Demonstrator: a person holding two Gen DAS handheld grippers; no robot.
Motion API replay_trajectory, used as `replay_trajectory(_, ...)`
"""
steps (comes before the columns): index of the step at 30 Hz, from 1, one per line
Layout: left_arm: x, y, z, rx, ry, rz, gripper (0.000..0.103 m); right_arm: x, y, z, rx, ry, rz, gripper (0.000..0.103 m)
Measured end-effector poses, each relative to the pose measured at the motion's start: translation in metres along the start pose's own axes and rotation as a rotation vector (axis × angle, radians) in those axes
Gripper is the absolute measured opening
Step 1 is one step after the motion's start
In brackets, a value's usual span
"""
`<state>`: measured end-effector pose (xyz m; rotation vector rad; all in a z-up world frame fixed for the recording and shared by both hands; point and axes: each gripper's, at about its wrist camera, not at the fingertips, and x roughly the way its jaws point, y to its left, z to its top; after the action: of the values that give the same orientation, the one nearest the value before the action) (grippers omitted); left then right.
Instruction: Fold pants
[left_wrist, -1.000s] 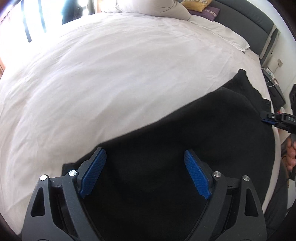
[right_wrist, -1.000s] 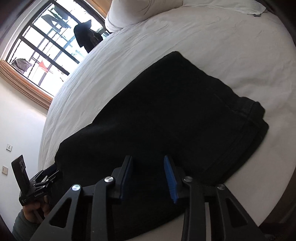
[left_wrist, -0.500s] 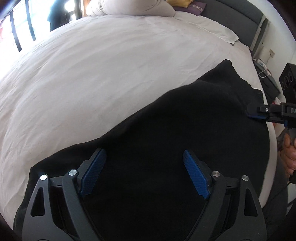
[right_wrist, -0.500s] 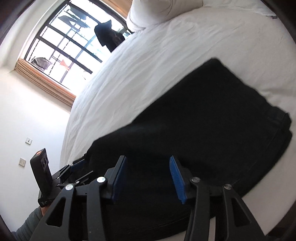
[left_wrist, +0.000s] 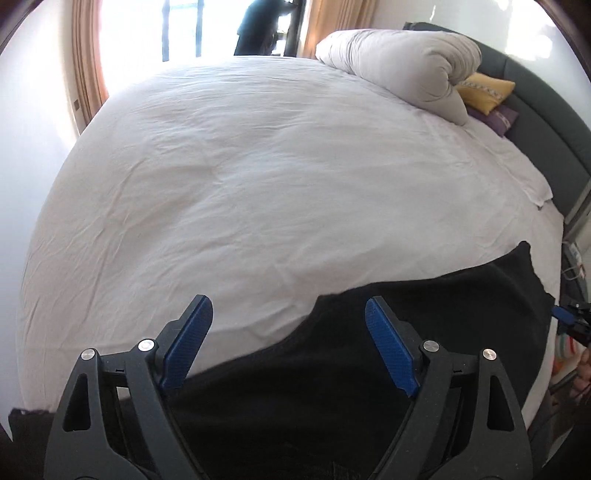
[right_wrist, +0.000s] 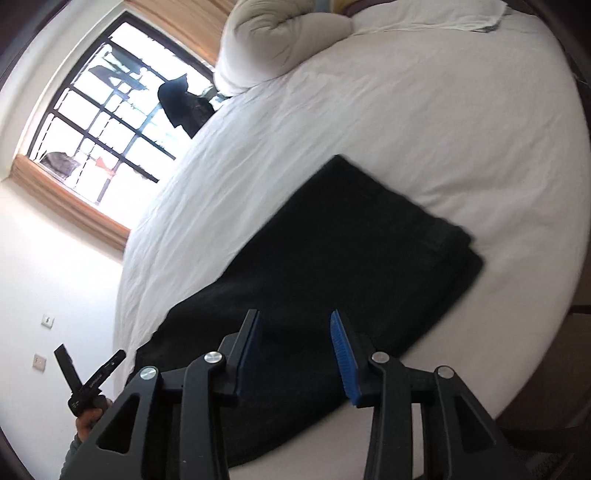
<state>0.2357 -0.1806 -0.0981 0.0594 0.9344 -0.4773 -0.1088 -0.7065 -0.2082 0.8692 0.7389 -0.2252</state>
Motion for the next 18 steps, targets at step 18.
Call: replay_trajectory(18, -0.081, 0.052, -0.092, -0.116, -0.086, 0.086, 0.085, 0.044, 0.049, -0.018, -0.071, 0.088, 0.029, 0.046)
